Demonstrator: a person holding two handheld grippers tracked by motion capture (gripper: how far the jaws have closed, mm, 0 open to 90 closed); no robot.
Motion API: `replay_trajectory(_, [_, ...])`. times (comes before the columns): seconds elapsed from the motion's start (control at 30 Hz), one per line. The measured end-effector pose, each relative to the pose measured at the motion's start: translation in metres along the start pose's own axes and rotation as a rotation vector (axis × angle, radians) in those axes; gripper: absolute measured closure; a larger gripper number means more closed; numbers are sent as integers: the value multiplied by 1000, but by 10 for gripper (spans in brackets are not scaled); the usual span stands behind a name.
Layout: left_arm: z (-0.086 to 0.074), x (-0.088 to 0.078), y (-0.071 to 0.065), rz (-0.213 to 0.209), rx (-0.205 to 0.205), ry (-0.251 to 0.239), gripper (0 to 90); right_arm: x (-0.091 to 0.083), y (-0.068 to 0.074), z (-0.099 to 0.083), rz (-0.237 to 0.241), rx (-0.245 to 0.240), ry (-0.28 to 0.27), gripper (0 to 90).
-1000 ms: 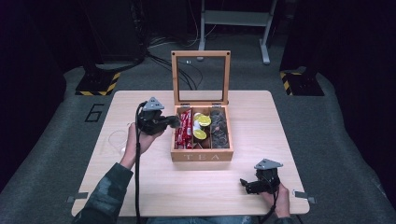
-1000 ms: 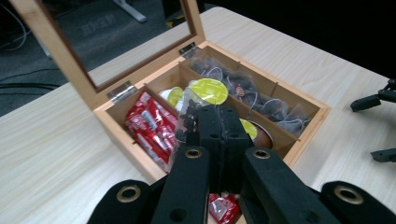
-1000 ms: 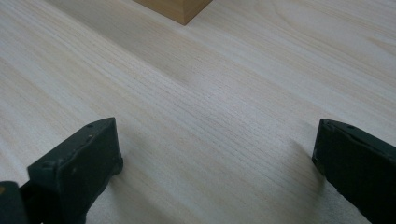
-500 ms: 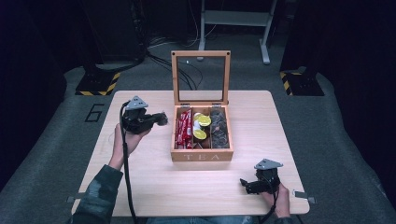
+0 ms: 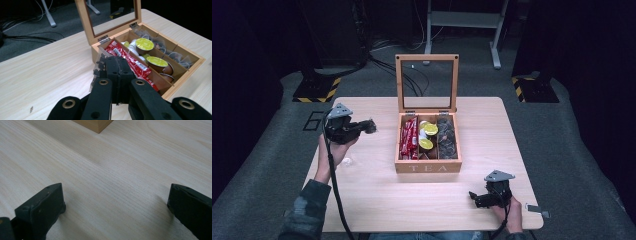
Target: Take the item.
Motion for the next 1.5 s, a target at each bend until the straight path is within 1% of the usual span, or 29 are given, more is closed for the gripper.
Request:
replay_trajectory(0.03, [0,0,0,0,0,0,900,0,0,0,0,0,0,3])
replay_trajectory(0.13, [-3,-5,6,10,-4,2,900,0,0,0,0,0,0,3])
replay_trajectory(0.17, [-4,-6,8,16,-8,0,900,0,0,0,-1,1,-5,3])
replay_trajectory(0.2, [-5,-9,12,25,-16,0,900,0,0,0,0,0,1,3])
replay_trajectory(0.23, [-5,-9,12,25,-16,0,900,0,0,0,0,0,2,3])
replay_trajectory(0.33, [-9,-15,18,40,-21,6,900,0,0,0,1,0,2,3])
replay_trajectory(0.37, [-11,-16,21,46,-26,5,900,0,0,0,-1,1,-5,3])
replay_trajectory(0.4, [-16,-20,27,62,-39,10,900,0,0,0,-1,1,-5,3])
replay_trajectory(0.43, [-16,-20,27,62,-39,10,900,0,0,0,-1,1,-5,3])
replay_trajectory(0.5, [-21,-26,33,73,-52,13,900,0,0,0,-2,1,-3,3])
replay_trajectory(0.53, [-23,-28,37,83,-58,13,900,0,0,0,0,1,-2,3])
replay_trajectory(0.57, [-28,-33,44,98,-74,11,900,0,0,0,-1,1,-4,3])
replay_trajectory(0.6, [-28,-33,44,98,-74,11,900,0,0,0,-1,1,-4,3])
replay_trajectory(0.67, [-37,-38,52,110,-93,22,900,0,0,0,-2,2,-6,3])
replay_trajectory(0.7, [-37,-38,52,110,-93,22,900,0,0,1,-1,-1,-5,3])
replay_trajectory(0.77, [-42,-40,57,117,-102,27,900,0,0,0,-2,2,-4,3])
replay_trajectory(0.8, [-45,-41,60,126,-114,23,900,0,0,1,-1,-1,-6,3])
replay_trajectory(0.83, [-47,-41,62,126,-120,27,900,0,0,0,-1,-1,-5,3])
replay_trajectory(0.97, [-54,-42,66,130,-129,36,900,0,0,1,-1,-1,-6,3])
replay_trajectory(1.1, [-58,-42,68,136,-137,36,900,0,0,1,-2,-1,-6,3])
replay_trajectory(1.13, [-60,-42,69,134,-136,45,900,0,0,1,-2,-1,-6,3])
replay_trajectory(1.2, [-63,-42,70,138,-143,43,900,0,0,1,-3,1,-6,3])
replay_trajectory(1.27, [-68,-43,72,138,-150,59,900,0,0,1,-2,-1,-6,3])
replay_trajectory(1.5, [-78,-39,75,138,-166,74,900,0,0,1,-2,-1,-6,3])
Point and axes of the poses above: each handheld gripper's, and its own axes: x roughly forward along the jaws, z roughly out of its top, y roughly to its left, the point moved 8 cm from there along x, roughly forward along the jaws, and after that the axes turned 1 degree about x, right-handed, at the moved point
